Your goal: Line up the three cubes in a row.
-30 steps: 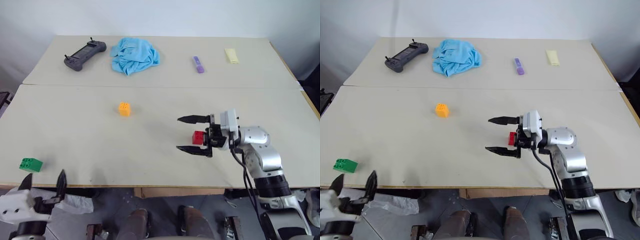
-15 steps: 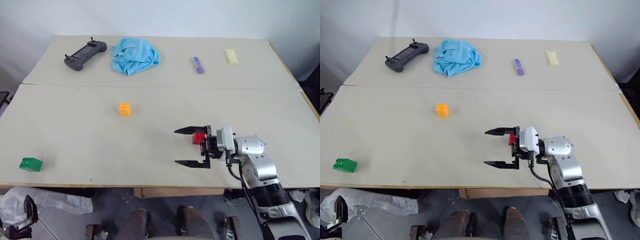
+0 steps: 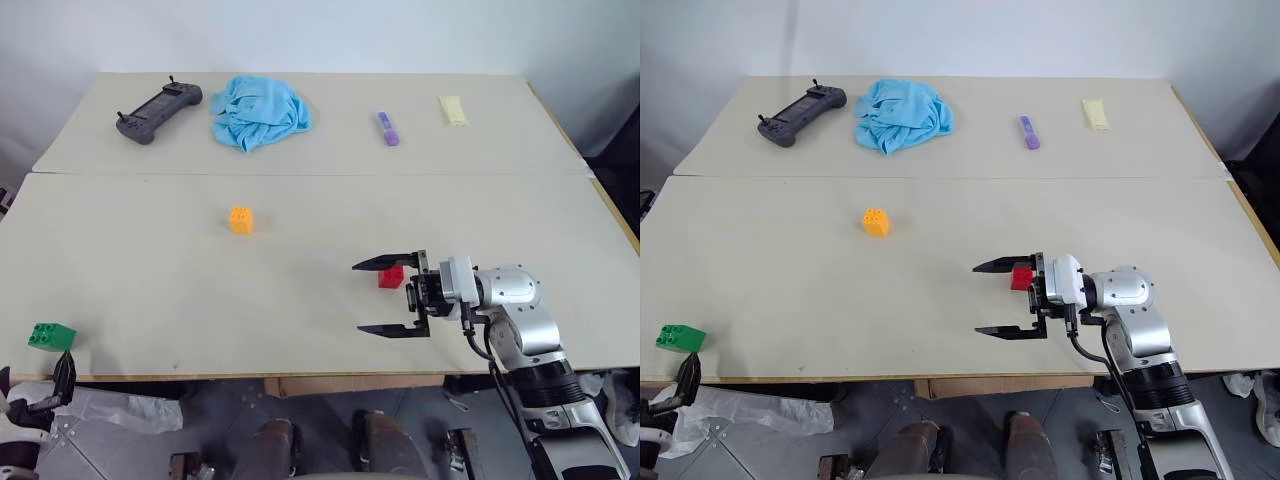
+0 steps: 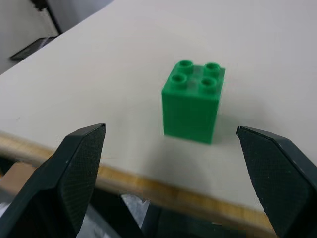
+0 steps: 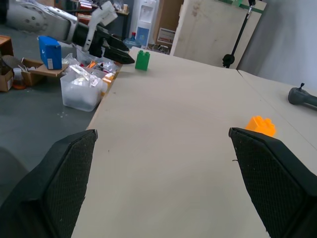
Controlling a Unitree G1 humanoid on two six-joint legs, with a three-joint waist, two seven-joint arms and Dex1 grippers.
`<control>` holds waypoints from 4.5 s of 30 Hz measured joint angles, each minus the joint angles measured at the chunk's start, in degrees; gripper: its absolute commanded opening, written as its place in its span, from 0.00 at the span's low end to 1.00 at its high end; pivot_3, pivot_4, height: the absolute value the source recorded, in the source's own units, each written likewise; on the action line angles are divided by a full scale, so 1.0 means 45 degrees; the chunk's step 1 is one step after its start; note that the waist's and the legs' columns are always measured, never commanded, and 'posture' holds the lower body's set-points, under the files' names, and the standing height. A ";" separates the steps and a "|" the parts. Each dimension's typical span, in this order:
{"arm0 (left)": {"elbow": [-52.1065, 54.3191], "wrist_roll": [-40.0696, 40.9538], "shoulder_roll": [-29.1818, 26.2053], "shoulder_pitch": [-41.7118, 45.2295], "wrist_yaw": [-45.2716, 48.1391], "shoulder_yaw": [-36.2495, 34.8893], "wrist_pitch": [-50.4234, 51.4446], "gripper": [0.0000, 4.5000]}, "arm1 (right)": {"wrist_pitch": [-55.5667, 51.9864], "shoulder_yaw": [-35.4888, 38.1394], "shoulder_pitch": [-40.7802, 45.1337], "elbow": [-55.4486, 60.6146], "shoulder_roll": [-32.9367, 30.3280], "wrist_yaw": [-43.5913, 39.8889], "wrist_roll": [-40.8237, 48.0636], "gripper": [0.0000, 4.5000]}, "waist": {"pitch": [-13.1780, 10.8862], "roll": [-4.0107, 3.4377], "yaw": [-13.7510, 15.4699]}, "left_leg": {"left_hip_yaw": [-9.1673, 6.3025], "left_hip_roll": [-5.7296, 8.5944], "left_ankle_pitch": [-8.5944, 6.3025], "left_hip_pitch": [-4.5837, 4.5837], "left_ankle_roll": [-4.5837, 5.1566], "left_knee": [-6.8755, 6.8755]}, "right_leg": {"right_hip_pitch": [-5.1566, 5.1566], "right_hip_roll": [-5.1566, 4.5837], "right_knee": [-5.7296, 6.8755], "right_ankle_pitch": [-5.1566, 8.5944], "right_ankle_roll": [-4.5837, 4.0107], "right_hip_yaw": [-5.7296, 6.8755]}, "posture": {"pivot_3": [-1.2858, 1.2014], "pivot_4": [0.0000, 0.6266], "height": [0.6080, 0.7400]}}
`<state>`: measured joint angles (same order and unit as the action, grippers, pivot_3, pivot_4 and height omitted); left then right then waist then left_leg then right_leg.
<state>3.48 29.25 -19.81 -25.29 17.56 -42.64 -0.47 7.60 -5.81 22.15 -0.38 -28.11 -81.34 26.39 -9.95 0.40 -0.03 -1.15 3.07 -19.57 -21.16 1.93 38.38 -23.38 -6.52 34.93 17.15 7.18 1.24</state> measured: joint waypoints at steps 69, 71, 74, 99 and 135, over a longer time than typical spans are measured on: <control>-1.0721 -0.4881 0.0078 1.6483 1.1662 1.2445 -0.1510 0.86 | 0.0348 0.3831 -0.5467 0.2061 -0.3092 0.2867 0.0003 1.00 | -0.0045 -0.0053 0.0351 | 0.0023 0.0050 0.0013 -0.0058 0.0041 0.0182 | -0.0009 0.0020 0.0155 -0.0027 0.0039 0.0219 | 0.52 0.24 1.00; -1.0723 -0.4671 0.0211 1.6506 1.1674 1.1953 -0.1572 0.99 | 0.0397 0.3769 -0.5395 0.2057 -0.3050 0.2868 0.0002 1.00 | -0.0045 -0.0052 0.0350 | 0.0021 0.0049 0.0013 -0.0059 0.0040 0.0182 | -0.0009 0.0019 0.0154 -0.0027 0.0039 0.0220 | 0.52 0.24 1.00; -1.0322 -0.4171 -0.0027 1.6551 1.1993 1.1335 -0.1543 0.99 | 0.0439 0.3541 -0.5183 0.2060 -0.3002 0.2883 0.0002 1.00 | -0.0046 -0.0052 0.0330 | 0.0021 0.0043 0.0012 -0.0059 0.0039 0.0182 | -0.0012 0.0014 0.0154 -0.0027 0.0039 0.0220 | 0.52 0.24 1.00; 0.0921 -0.0857 -0.1200 0.2251 0.4182 0.0343 0.1623 0.99 | -0.0620 0.1951 -0.0325 0.0168 -0.0860 0.3586 -0.0087 1.00 | -0.0049 -0.0038 0.0101 | -0.0024 -0.0008 -0.0025 -0.0017 0.0001 0.0160 | 0.0038 -0.0028 0.0084 -0.0006 -0.0006 0.0157 | 0.52 0.24 1.00; -0.4329 -0.5029 0.1250 1.2792 -0.1407 0.8371 0.4327 0.33 | -0.0037 0.1833 -0.2136 0.0759 -0.0896 0.3852 -0.0745 1.00 | -0.0038 -0.0042 0.0325 | 0.0007 0.0008 -0.0009 -0.0033 -0.0017 0.0177 | -0.0008 0.0011 0.0163 -0.0021 -0.0001 0.0269 | 0.52 0.24 1.00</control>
<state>-16.00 6.62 -14.18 32.27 11.23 -4.97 19.00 7.43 2.44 12.53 3.03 -32.14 -64.01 23.03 -10.12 0.21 1.44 -1.12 3.11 -19.61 -21.31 1.85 39.18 -23.41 -6.47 35.66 17.06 7.18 2.45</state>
